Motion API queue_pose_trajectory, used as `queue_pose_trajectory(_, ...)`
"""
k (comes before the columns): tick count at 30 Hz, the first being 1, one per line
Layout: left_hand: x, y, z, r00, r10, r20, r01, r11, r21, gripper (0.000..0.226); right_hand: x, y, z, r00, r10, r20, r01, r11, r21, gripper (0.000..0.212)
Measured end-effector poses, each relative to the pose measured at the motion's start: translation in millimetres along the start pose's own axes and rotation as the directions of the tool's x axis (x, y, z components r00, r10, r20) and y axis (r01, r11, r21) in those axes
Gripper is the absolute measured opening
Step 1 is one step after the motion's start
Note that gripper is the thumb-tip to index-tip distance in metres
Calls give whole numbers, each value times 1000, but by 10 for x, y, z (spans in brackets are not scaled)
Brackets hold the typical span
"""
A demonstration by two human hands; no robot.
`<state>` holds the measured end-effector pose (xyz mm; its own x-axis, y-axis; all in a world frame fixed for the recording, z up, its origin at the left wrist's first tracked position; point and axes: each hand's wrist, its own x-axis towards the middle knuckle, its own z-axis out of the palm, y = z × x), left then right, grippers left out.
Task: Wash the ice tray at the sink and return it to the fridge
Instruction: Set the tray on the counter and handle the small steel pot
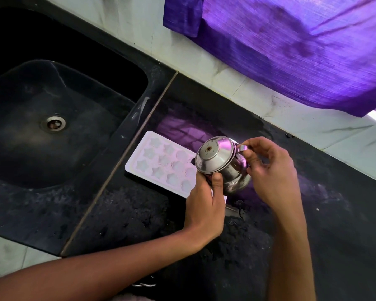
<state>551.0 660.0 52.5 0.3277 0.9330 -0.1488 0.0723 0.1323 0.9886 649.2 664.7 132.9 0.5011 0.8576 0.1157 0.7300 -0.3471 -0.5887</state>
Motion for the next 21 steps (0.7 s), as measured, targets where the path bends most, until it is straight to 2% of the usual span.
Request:
queue_pose_trajectory(12,26,-3,-16,1000,19,2,-19,1000,22,56,-25,-53,-29,1000,3,-4,-3,1000,15,13)
queue_pose_trajectory(21,6,26,-16,999,42,35,-43,999,33,59,-35,-51,-73,1000,8,-26,-6,999,47,24)
